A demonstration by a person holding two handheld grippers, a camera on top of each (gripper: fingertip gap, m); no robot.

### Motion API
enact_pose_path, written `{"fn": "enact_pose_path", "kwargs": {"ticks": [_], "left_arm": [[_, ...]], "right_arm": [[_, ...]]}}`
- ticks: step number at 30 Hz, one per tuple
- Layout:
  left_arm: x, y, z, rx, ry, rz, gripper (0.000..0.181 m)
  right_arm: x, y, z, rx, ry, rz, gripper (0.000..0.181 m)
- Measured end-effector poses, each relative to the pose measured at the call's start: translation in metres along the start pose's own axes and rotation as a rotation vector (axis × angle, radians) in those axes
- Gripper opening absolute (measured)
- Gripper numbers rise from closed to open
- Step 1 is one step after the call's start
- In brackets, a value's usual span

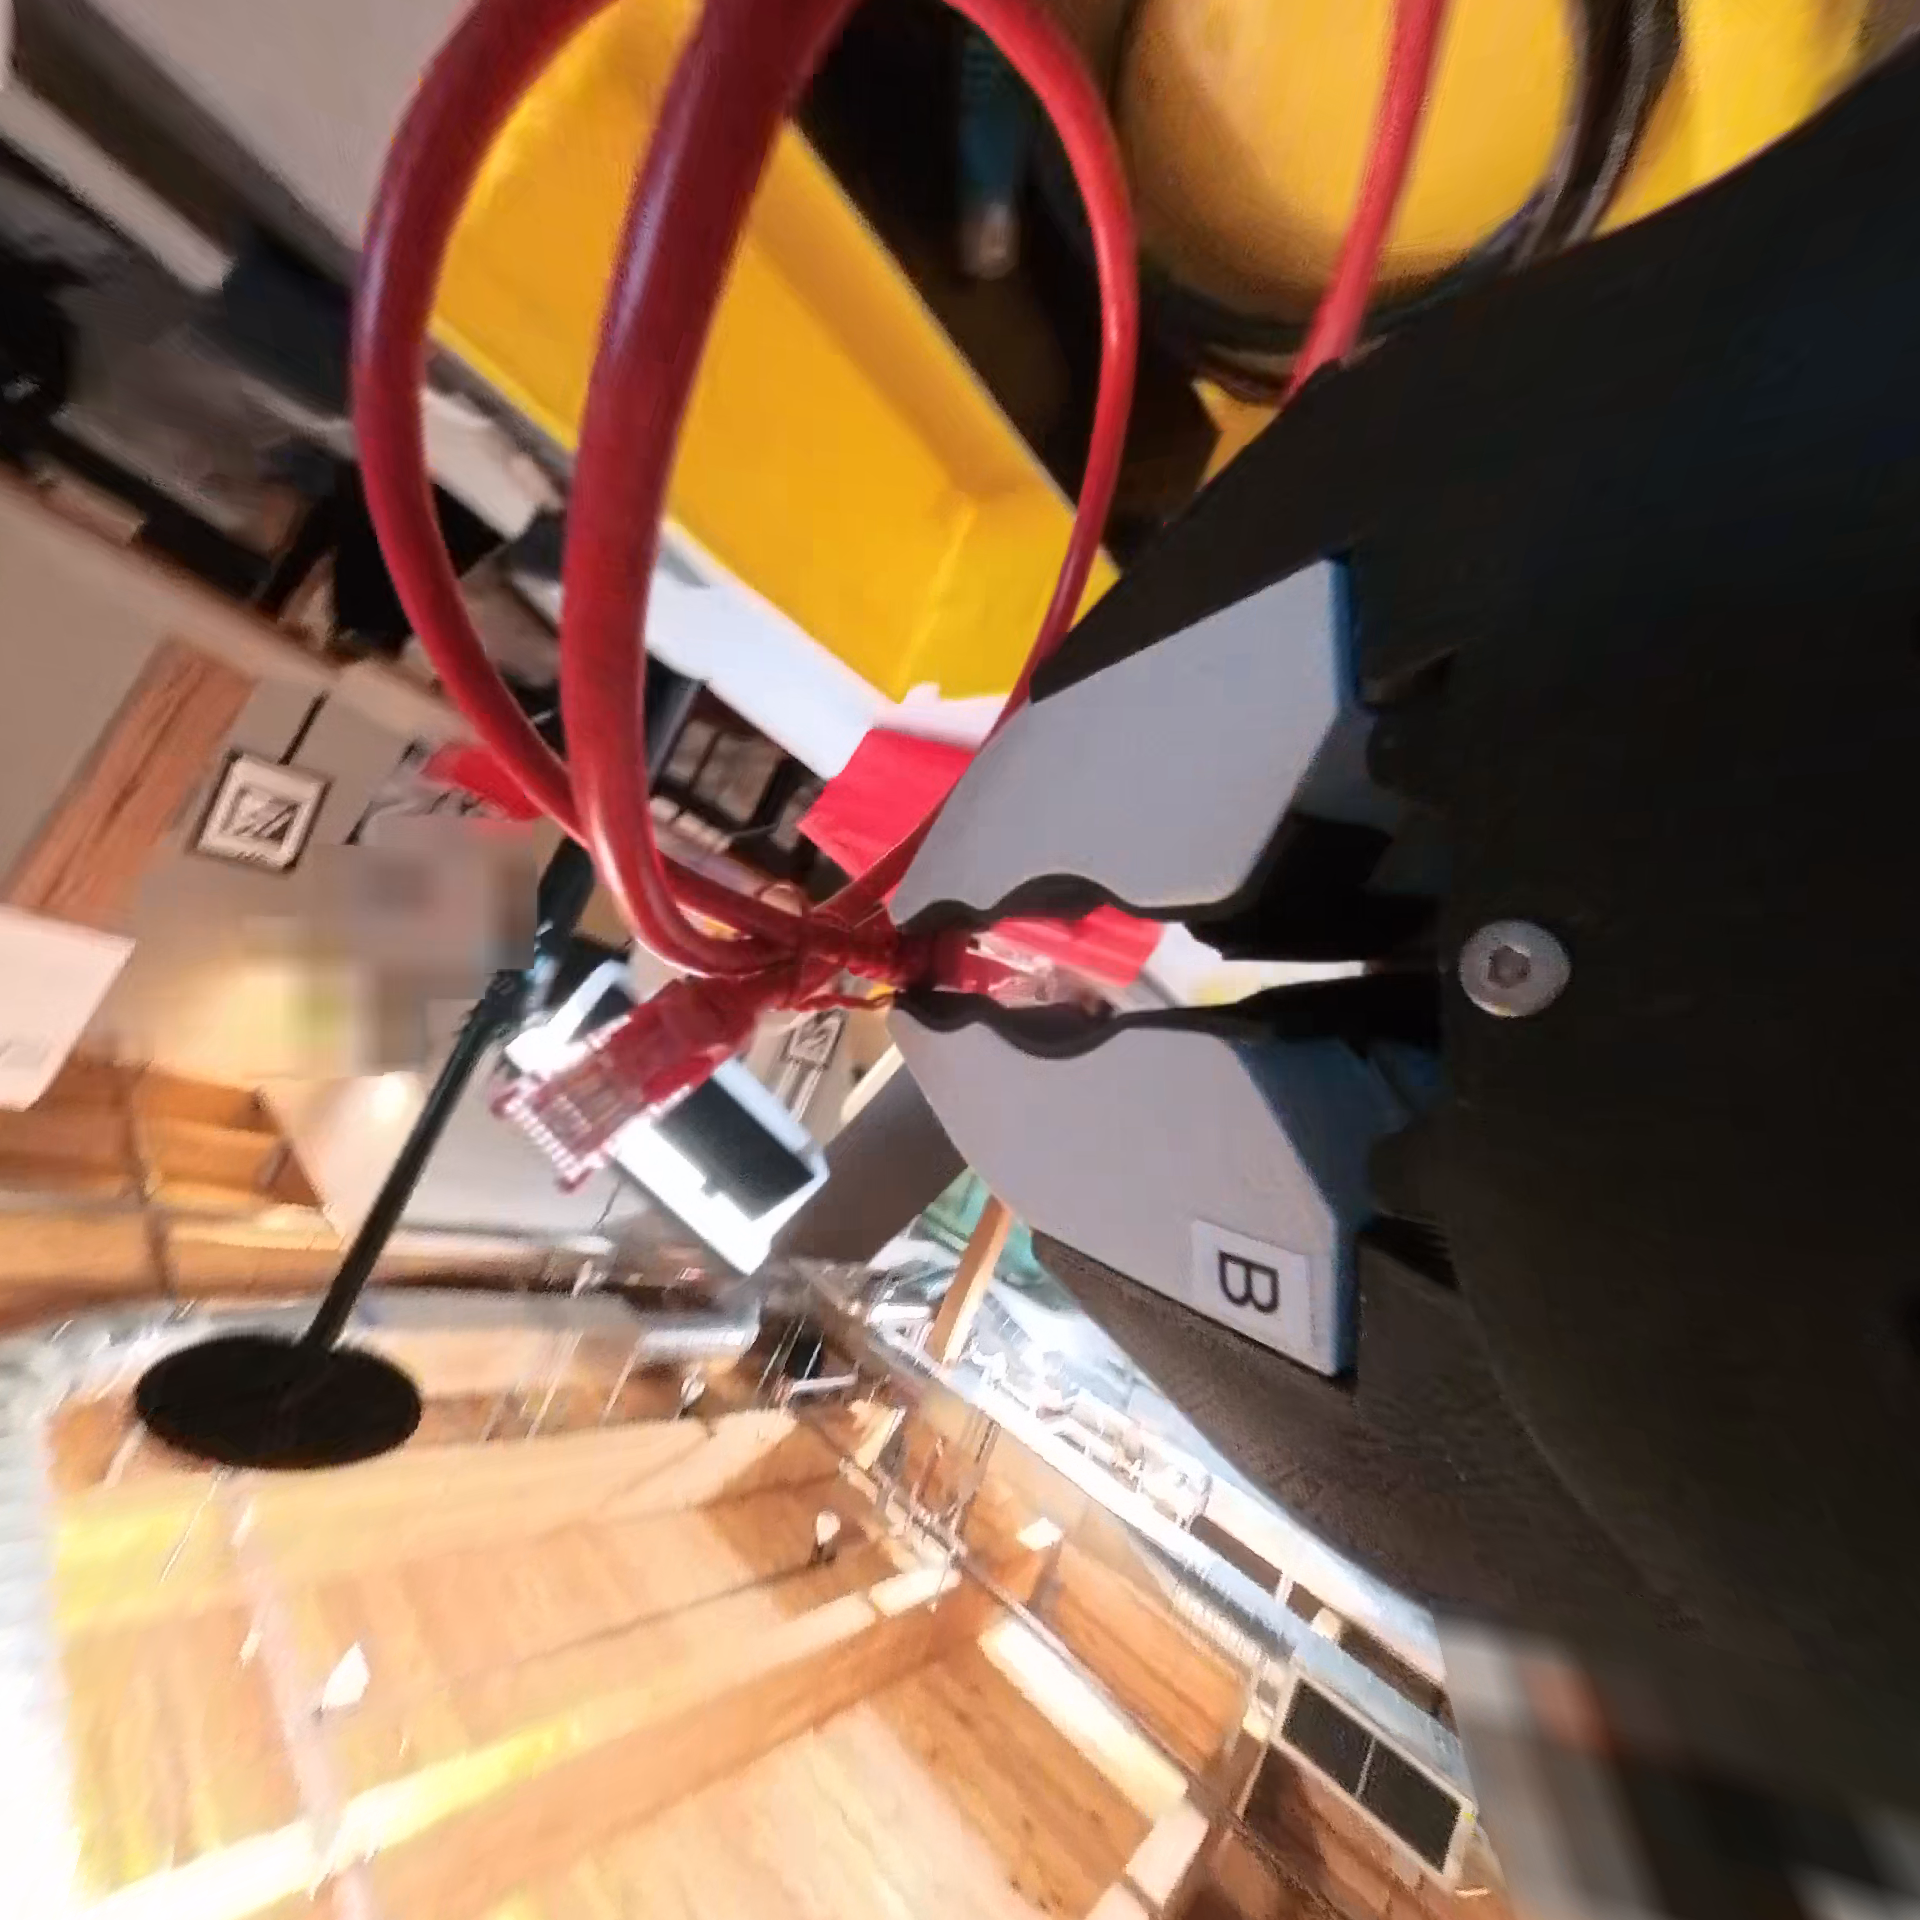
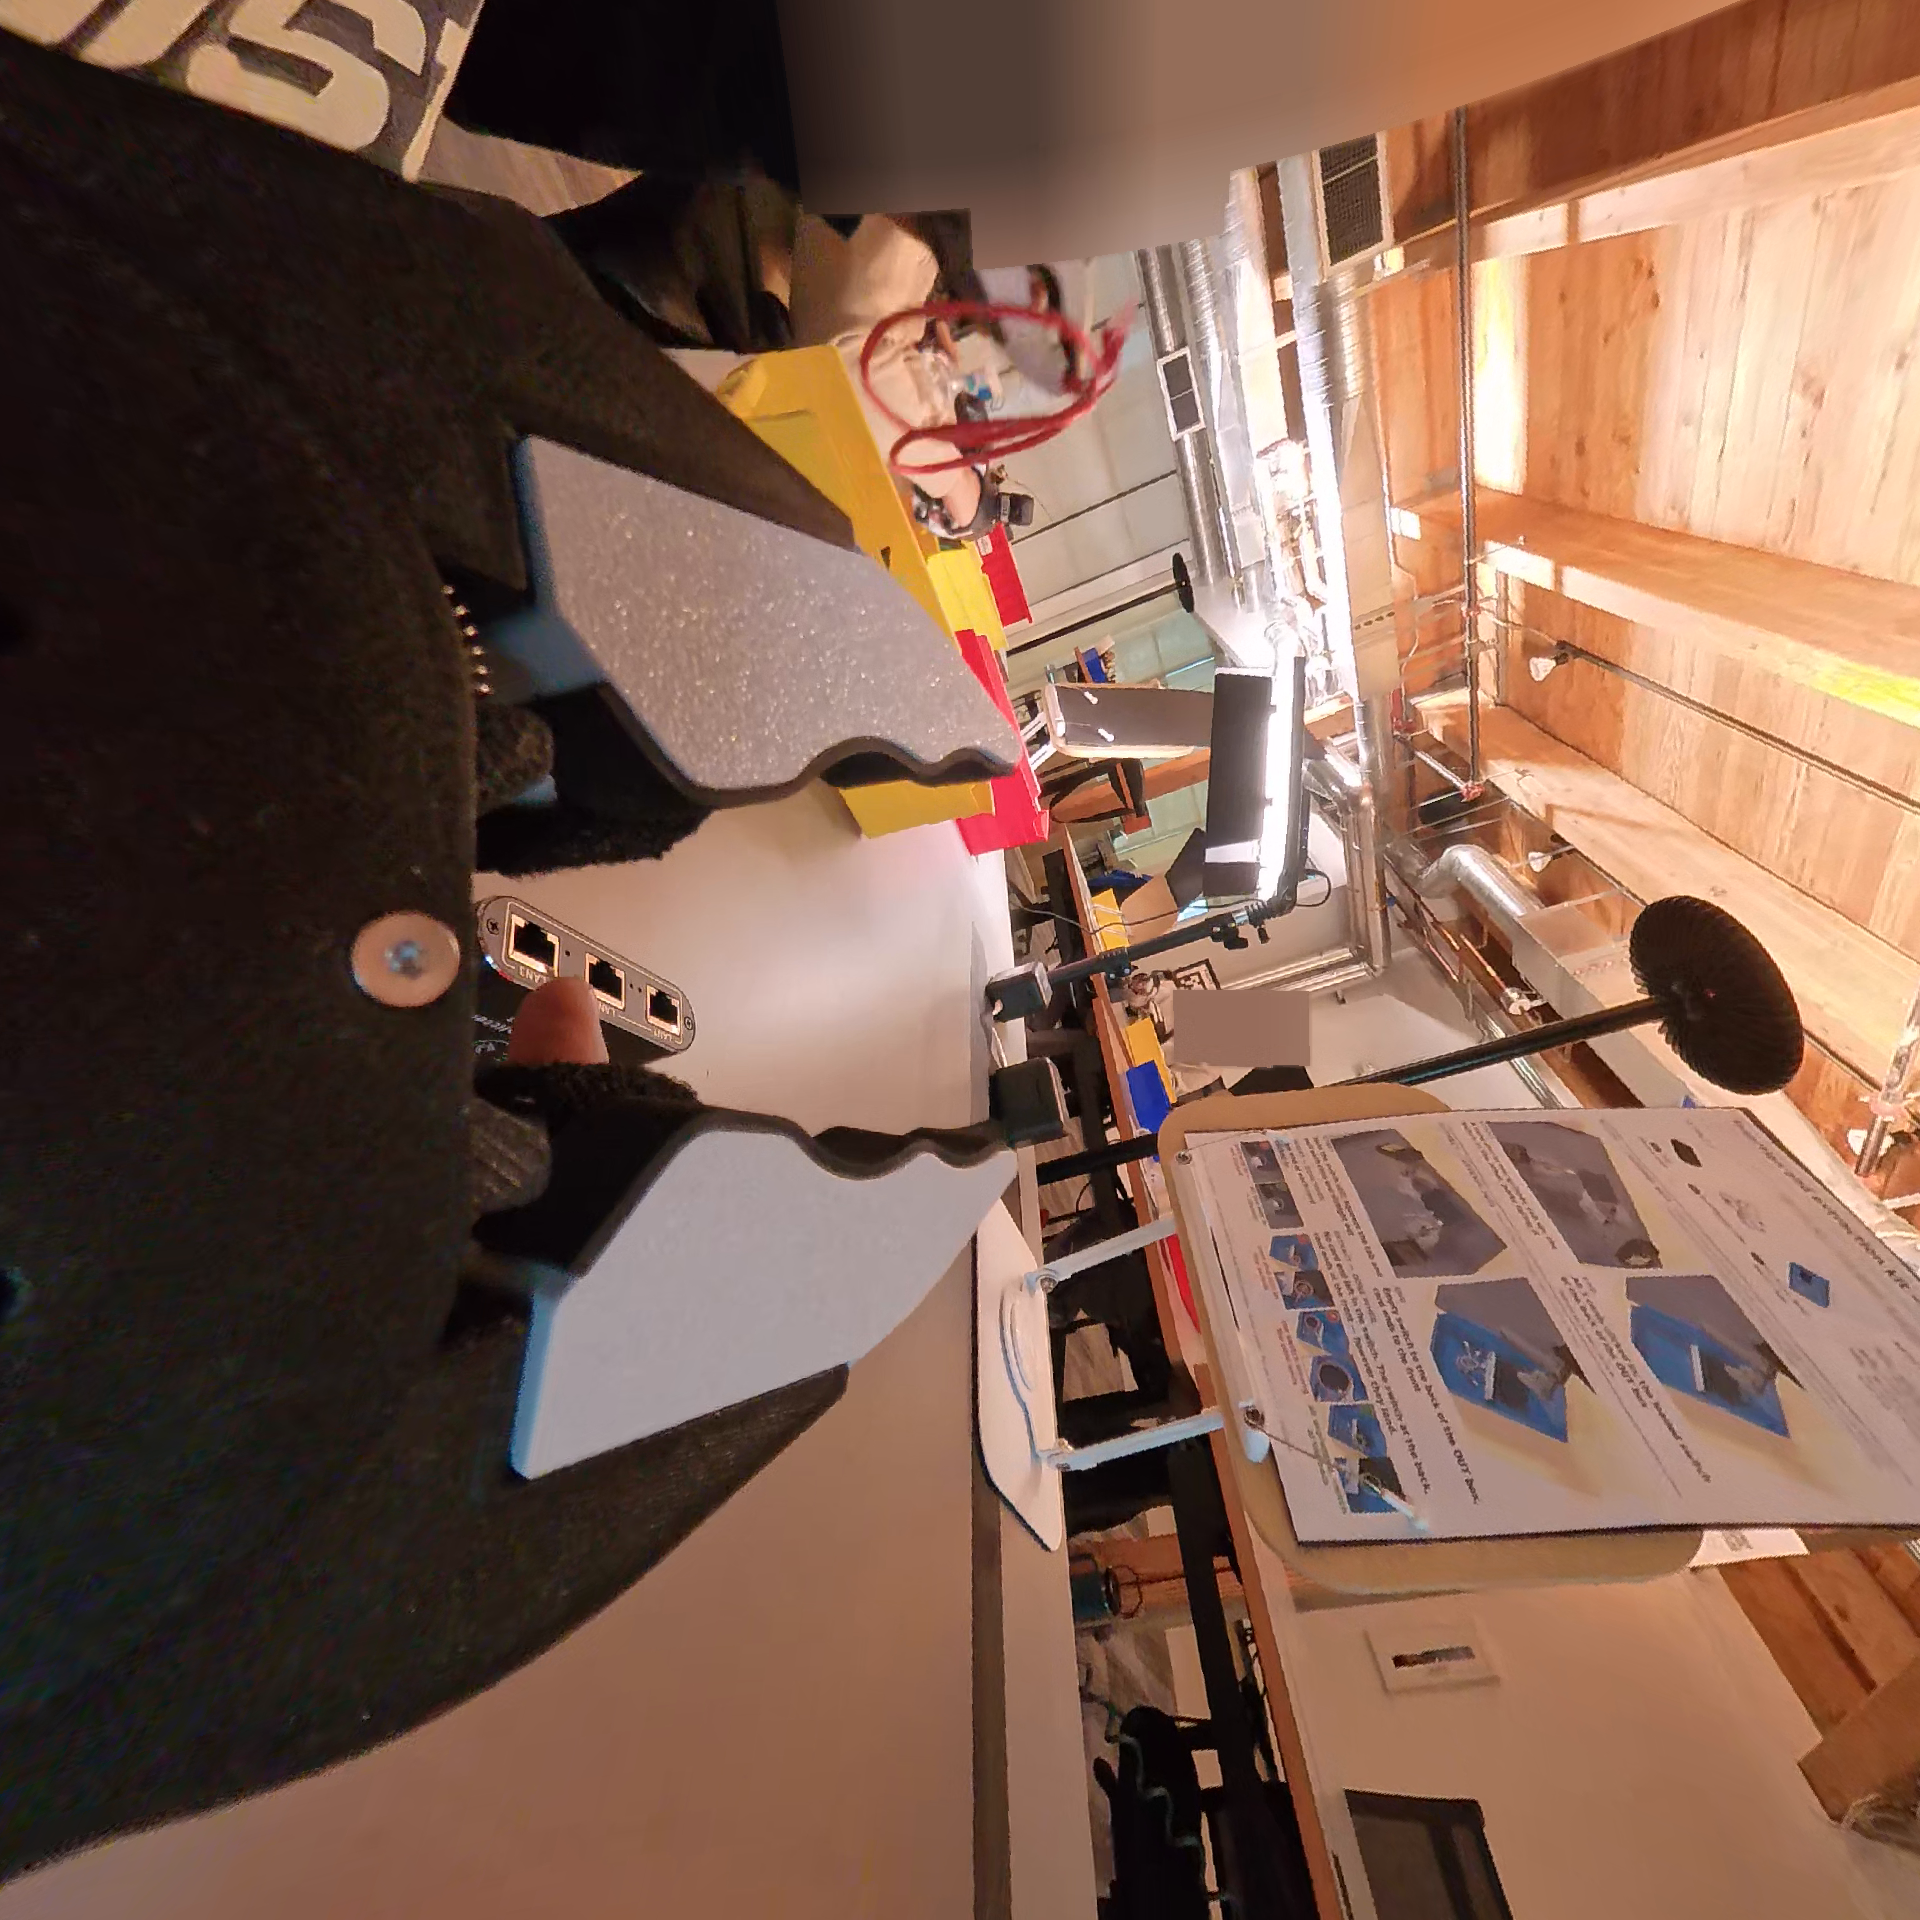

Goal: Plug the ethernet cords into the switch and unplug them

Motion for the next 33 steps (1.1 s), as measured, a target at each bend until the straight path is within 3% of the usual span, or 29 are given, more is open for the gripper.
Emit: {"fn": "enact_pose_path", "kwargs": {"ticks": [5,15,19,25,28,33], "left_arm": [[-0.001,-0.007,-0.074,-0.259,-0.044,-0.094,0.009],[-0.099,-0.008,-0.181,-0.457,0.137,0.035,0.009],[-0.139,-0.014,-0.203,-0.490,0.241,0.079,0.009],[-0.169,-0.023,-0.221,-0.550,0.251,0.178,0.010],[-0.176,-0.027,-0.226,-0.578,0.267,0.199,0.010],[-0.183,-0.034,-0.232,-0.613,0.253,0.223,0.010]], "right_arm": [[0.004,0.001,0.004,0.028,-0.077,-0.015,0.064],[0.024,0.006,0.012,0.080,-0.525,-0.091,0.063],[0.066,0.017,0.010,0.054,-0.678,-0.196,0.050],[0.154,0.041,0.051,0.104,-0.593,-0.455,0.048],[0.162,0.054,0.074,0.168,-0.622,-0.466,0.042],[0.153,0.064,0.089,0.228,-0.778,-0.432,0.015]]}}
Point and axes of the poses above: each gripper's, where its closed fingertips meet, y out along the fingers, z out of its underside, x = y × z across the jaws, the point moved 2 cm from there along -y, back along the fingers, and after that the axes turned 15 degrees about -x, right-handed, at the moved point
